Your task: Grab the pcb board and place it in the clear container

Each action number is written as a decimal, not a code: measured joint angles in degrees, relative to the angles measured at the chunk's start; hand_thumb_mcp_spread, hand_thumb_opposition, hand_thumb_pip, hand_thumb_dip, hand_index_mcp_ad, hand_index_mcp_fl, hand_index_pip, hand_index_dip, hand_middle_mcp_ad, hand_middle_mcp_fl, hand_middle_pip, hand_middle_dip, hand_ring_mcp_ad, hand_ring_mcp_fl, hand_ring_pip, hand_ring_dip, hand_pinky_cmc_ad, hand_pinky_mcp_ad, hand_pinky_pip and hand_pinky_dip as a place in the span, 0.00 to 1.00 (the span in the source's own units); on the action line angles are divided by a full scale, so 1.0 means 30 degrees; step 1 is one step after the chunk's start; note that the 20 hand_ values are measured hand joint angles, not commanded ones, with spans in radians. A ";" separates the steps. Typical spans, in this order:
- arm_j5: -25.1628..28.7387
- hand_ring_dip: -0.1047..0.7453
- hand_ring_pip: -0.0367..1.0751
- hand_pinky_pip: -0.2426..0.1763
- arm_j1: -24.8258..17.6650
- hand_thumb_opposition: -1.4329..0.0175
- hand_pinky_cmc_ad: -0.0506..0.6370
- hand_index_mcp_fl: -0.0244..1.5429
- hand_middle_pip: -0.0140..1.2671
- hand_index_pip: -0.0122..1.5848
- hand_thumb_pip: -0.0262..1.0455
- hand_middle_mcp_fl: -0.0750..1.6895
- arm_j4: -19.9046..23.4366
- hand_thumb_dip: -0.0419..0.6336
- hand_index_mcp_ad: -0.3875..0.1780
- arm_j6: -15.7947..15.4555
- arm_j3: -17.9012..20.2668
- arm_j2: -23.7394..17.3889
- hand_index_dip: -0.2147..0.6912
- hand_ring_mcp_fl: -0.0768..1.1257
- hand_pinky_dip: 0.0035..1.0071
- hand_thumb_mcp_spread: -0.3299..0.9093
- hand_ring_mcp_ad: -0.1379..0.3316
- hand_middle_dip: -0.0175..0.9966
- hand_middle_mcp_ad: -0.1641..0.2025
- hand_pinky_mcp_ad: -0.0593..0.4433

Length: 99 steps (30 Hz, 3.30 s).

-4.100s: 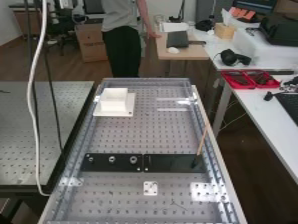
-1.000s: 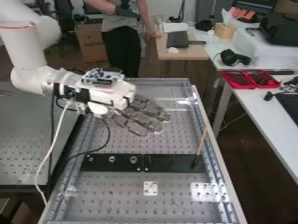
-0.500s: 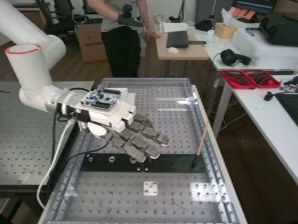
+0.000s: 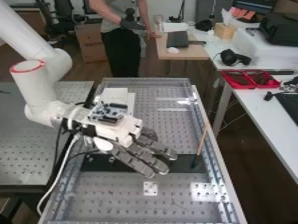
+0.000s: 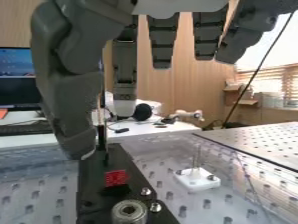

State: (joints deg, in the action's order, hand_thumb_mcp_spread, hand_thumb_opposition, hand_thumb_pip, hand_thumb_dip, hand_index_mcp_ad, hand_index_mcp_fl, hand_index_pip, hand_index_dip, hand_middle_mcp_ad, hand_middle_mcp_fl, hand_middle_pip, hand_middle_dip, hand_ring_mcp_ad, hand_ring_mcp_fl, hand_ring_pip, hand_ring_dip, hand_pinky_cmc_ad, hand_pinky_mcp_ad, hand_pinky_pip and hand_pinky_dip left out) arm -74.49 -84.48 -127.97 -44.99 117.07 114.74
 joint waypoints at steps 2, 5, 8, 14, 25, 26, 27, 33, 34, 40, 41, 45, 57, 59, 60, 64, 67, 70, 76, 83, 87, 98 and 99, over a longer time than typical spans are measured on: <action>-0.0299 0.12 0.11 0.37 0.0164 0.43 0.49 0.06 0.13 0.84 0.33 0.07 0.0069 0.34 0.49 -0.0193 -0.0108 0.0132 0.55 0.08 0.18 0.76 0.81 0.15 0.66 0.52; -0.0723 0.12 0.11 0.37 0.0303 0.42 0.49 0.13 0.13 0.86 0.38 0.07 0.0138 0.38 0.44 -0.0624 -0.0215 0.0234 0.53 0.08 0.18 0.79 0.81 0.16 0.60 0.52; -0.1485 0.12 0.11 0.37 0.0557 0.42 0.49 0.17 0.13 0.90 0.43 0.07 0.0194 0.41 0.36 -0.1300 -0.0431 0.0424 0.53 0.08 0.18 0.82 0.80 0.16 0.58 0.52; -0.2327 0.12 0.11 0.37 0.0878 0.41 0.48 0.22 0.13 0.93 0.43 0.09 0.0083 0.44 0.26 -0.1984 -0.0856 0.0665 0.53 0.10 0.18 0.86 0.75 0.16 0.57 0.48; -0.3148 0.13 0.11 0.37 0.1140 0.39 0.51 0.17 0.13 0.86 0.41 0.09 -0.0701 0.44 0.25 -0.2055 -0.1388 0.0938 0.52 0.10 0.18 0.82 0.71 0.16 0.57 0.44; -0.3190 0.13 0.12 0.37 0.1140 0.39 0.51 0.16 0.13 0.86 0.41 0.09 -0.0750 0.44 0.26 -0.2094 -0.1401 0.0962 0.52 0.10 0.18 0.81 0.71 0.16 0.56 0.44; -0.3232 0.13 0.11 0.37 0.1142 0.39 0.51 0.16 0.13 0.85 0.41 0.09 -0.0798 0.44 0.26 -0.2116 -0.1414 0.0991 0.52 0.10 0.18 0.80 0.71 0.16 0.56 0.44; -0.3496 0.13 0.12 0.36 0.1128 0.39 0.51 0.16 0.13 0.86 0.41 0.09 -0.1044 0.44 0.28 -0.2208 -0.1493 0.1086 0.52 0.10 0.17 0.80 0.72 0.16 0.57 0.45; -0.3579 0.13 0.12 0.37 0.1118 0.39 0.51 0.16 0.13 0.86 0.41 0.09 -0.1119 0.44 0.28 -0.2247 -0.1525 0.1121 0.52 0.10 0.18 0.80 0.72 0.16 0.57 0.45; -0.3731 0.13 0.12 0.39 0.1106 0.39 0.51 0.18 0.13 0.86 0.41 0.09 -0.1276 0.44 0.28 -0.2255 -0.1644 0.1360 0.52 0.10 0.18 0.80 0.71 0.17 0.56 0.45; -0.3739 0.13 0.12 0.39 0.1106 0.39 0.51 0.18 0.13 0.86 0.41 0.09 -0.1292 0.44 0.28 -0.2250 -0.1655 0.1386 0.52 0.10 0.18 0.80 0.71 0.17 0.56 0.46; -0.3763 0.13 0.12 0.39 0.1167 0.39 0.51 0.19 0.13 0.87 0.41 0.10 -0.1311 0.44 0.28 -0.2203 -0.1700 0.1508 0.52 0.10 0.18 0.80 0.71 0.17 0.56 0.46; -0.3833 0.13 0.12 0.40 0.1452 0.39 0.50 0.23 0.13 0.90 0.41 0.10 -0.1112 0.44 0.27 -0.2056 -0.1719 0.1690 0.52 0.10 0.18 0.84 0.71 0.17 0.56 0.45; -0.3891 0.13 0.12 0.40 0.1468 0.39 0.53 0.23 0.13 0.91 0.41 0.10 -0.1111 0.44 0.24 -0.2030 -0.1743 0.1719 0.52 0.10 0.18 0.84 0.72 0.17 0.56 0.45; -0.3931 0.13 0.12 0.40 0.1470 0.39 0.53 0.23 0.13 0.91 0.41 0.10 -0.1114 0.44 0.25 -0.2012 -0.1763 0.1736 0.52 0.10 0.18 0.84 0.72 0.17 0.56 0.45; -0.4029 0.13 0.12 0.40 0.1466 0.39 0.53 0.23 0.13 0.91 0.41 0.10 -0.1151 0.44 0.24 -0.1951 -0.1839 0.1779 0.52 0.10 0.18 0.84 0.72 0.17 0.57 0.45; -0.4099 0.13 0.11 0.40 0.1457 0.39 0.52 0.23 0.13 0.91 0.41 0.10 -0.1194 0.44 0.24 -0.1970 -0.1908 0.1771 0.52 0.10 0.18 0.84 0.72 0.17 0.57 0.45; -0.4165 0.13 0.11 0.40 0.1424 0.39 0.53 0.23 0.13 0.91 0.41 0.10 -0.1224 0.44 0.24 -0.2016 -0.1960 0.1667 0.52 0.10 0.18 0.84 0.72 0.17 0.56 0.45; -0.4191 0.13 0.11 0.40 0.1377 0.39 0.53 0.23 0.13 0.90 0.41 0.10 -0.1411 0.44 0.24 -0.2032 -0.2053 0.1732 0.52 0.10 0.18 0.84 0.71 0.17 0.57 0.44; -0.4296 0.13 0.12 0.40 0.1377 0.39 0.53 0.22 0.13 0.90 0.41 0.10 -0.1631 0.44 0.24 -0.1993 -0.2224 0.1992 0.52 0.10 0.18 0.84 0.70 0.17 0.57 0.43; -0.4396 0.13 0.11 0.40 0.1489 0.39 0.53 0.22 0.13 0.90 0.41 0.10 -0.1645 0.44 0.24 -0.1962 -0.2292 0.2060 0.52 0.10 0.18 0.84 0.70 0.17 0.57 0.43; -0.4644 0.13 0.12 0.40 0.1667 0.39 0.53 0.26 0.13 0.92 0.44 0.10 -0.1622 0.44 0.24 -0.1834 -0.2509 0.2301 0.51 0.10 0.18 0.86 0.71 0.17 0.56 0.43; -0.4651 0.13 0.12 0.40 0.1669 0.39 0.53 0.27 0.13 0.92 0.44 0.10 -0.1601 0.44 0.23 -0.1820 -0.2509 0.2304 0.51 0.10 0.18 0.87 0.71 0.17 0.56 0.43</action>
State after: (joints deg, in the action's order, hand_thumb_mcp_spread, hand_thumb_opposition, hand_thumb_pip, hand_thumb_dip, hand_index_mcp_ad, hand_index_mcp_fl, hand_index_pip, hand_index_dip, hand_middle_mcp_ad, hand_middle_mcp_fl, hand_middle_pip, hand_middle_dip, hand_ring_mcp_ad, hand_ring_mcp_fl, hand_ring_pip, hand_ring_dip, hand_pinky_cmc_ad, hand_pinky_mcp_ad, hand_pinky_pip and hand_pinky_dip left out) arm -88.45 -79.47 -132.77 -50.45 109.54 121.65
